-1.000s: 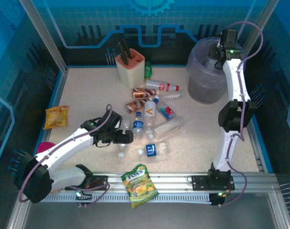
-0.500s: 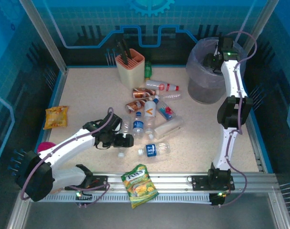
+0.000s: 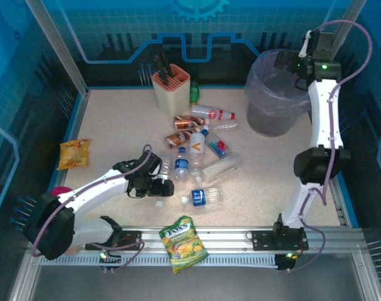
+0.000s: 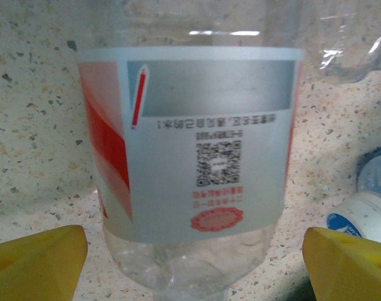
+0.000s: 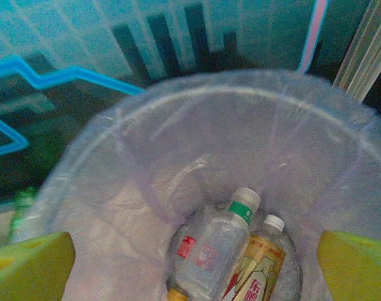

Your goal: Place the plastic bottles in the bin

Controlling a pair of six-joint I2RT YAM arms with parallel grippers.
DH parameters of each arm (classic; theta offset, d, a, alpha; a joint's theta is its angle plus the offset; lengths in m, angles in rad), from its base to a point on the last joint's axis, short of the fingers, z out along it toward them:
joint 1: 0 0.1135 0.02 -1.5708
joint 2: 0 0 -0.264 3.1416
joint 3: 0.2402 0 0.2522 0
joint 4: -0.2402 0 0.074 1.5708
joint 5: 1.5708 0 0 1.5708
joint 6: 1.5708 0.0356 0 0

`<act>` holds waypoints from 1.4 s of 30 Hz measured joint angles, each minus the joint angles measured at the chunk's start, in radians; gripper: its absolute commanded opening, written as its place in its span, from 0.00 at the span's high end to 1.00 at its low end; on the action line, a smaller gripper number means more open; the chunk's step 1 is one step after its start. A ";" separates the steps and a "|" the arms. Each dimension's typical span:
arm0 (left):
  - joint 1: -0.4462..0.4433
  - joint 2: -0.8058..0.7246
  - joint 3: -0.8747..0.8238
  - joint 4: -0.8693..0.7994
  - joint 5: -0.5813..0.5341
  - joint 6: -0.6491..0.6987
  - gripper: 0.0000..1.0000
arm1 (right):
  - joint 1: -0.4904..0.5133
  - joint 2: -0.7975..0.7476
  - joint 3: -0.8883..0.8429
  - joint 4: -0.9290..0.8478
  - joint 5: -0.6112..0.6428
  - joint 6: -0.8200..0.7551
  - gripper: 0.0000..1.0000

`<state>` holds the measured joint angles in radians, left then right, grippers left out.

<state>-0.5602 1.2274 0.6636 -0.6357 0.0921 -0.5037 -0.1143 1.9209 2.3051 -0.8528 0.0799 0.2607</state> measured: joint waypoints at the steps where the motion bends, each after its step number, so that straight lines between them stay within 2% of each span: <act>1: 0.000 0.002 -0.005 0.006 -0.002 -0.003 0.17 | 0.000 -0.040 -0.021 0.002 -0.011 0.000 0.00; 6: 0.000 0.005 -0.023 0.036 -0.018 -0.019 0.27 | 0.003 -0.232 -0.196 0.025 -0.087 0.018 0.00; 12: 0.000 0.026 -0.030 0.095 -0.021 -0.029 0.42 | 0.043 -0.443 -0.615 0.158 -0.285 0.079 0.00; 15: 0.000 0.032 -0.032 0.118 -0.025 -0.036 0.49 | 0.124 -0.517 -0.798 0.208 -0.367 0.105 0.04; 22: 0.001 -0.033 -0.030 0.093 -0.064 -0.037 0.49 | 0.369 -0.646 -1.064 0.326 -0.529 0.186 0.06; 24: 0.001 -0.092 -0.011 0.072 -0.067 -0.021 0.50 | 0.454 -0.659 -1.108 0.361 -0.561 0.215 0.08; 26: 0.002 -0.147 0.018 0.082 -0.055 -0.010 0.53 | 0.511 -0.658 -1.143 0.409 -0.588 0.250 0.15; 29: 0.002 -0.200 0.045 0.169 0.009 0.007 0.56 | 0.566 -0.644 -1.200 0.507 -0.638 0.318 0.19; 35: 0.002 -0.151 0.047 0.352 0.167 0.008 0.59 | 0.627 -0.530 -1.218 0.657 -0.668 0.396 0.12; 42: 0.002 -0.111 0.047 0.437 0.243 0.008 0.59 | 0.638 -0.420 -1.165 0.687 -0.655 0.410 0.16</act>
<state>-0.5587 1.1164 0.7105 -0.1989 0.3355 -0.4957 0.5236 1.5005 1.1400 -0.1658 -0.5755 0.6704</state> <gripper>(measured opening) 0.449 0.855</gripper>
